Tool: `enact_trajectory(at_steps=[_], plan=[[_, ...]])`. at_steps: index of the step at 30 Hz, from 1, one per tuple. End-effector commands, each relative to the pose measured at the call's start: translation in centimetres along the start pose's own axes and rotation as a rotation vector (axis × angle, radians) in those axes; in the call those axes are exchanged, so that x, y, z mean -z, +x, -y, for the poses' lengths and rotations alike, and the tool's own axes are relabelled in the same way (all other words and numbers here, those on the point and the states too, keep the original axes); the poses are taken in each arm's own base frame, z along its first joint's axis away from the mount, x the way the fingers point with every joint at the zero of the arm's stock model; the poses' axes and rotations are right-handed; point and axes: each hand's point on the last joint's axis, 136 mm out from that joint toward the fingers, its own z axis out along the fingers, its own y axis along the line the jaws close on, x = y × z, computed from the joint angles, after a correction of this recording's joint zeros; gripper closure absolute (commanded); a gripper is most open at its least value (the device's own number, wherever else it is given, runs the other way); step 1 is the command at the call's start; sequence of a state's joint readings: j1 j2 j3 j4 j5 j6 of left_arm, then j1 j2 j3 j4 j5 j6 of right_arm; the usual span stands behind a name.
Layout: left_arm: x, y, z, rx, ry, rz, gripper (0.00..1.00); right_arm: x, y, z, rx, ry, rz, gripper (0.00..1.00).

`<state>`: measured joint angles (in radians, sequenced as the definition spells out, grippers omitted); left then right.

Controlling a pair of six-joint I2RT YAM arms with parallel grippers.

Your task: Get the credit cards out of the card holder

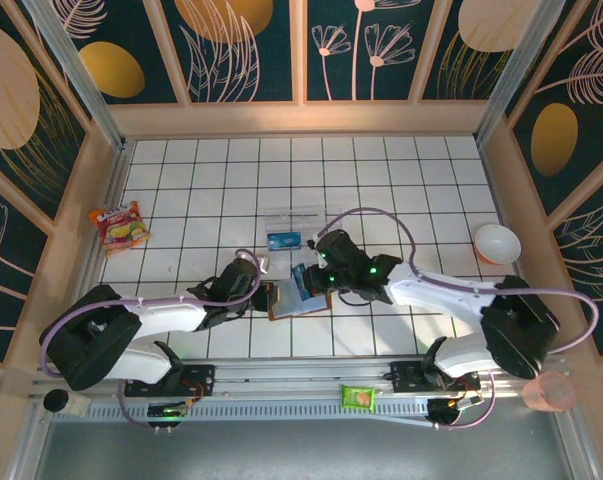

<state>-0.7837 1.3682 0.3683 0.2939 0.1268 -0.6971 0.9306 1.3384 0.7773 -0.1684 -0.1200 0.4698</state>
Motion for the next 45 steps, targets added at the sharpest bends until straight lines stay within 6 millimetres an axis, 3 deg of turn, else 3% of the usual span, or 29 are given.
enact_trajectory(at_steps=[1,3,9,15,18,25,31,45], plan=[[0.2,-0.3,0.1,-0.015,-0.009,-0.014,1.00,2.6,-3.5,-1.3,0.216,0.004,0.125,1.00],[0.7,-1.0,0.4,-0.009,-0.003,0.004,0.92,3.4,-5.3,-1.3,0.317,0.037,0.173,1.00],[3.5,-2.5,0.4,0.050,0.015,0.087,0.49,3.4,-8.0,-1.9,0.646,0.068,0.157,1.00],[5.1,-2.0,-1.3,0.106,-0.016,0.112,0.28,1.4,-8.4,-4.1,0.902,-0.054,-0.021,1.00],[5.1,-1.2,-2.3,0.144,-0.020,0.099,0.08,0.2,-9.4,-3.7,0.987,-0.028,-0.101,1.00],[5.5,-0.8,-3.3,0.193,-0.022,0.086,0.04,-1.8,-11.0,-2.2,1.125,-0.003,-0.227,1.00],[6.0,-0.7,-3.6,0.204,-0.048,0.074,0.02,-3.1,-11.2,-1.0,1.202,-0.009,-0.300,1.00],[6.3,-2.0,-3.0,0.198,-0.060,0.074,0.02,-5.9,-12.1,1.0,1.292,0.013,-0.355,1.00]])
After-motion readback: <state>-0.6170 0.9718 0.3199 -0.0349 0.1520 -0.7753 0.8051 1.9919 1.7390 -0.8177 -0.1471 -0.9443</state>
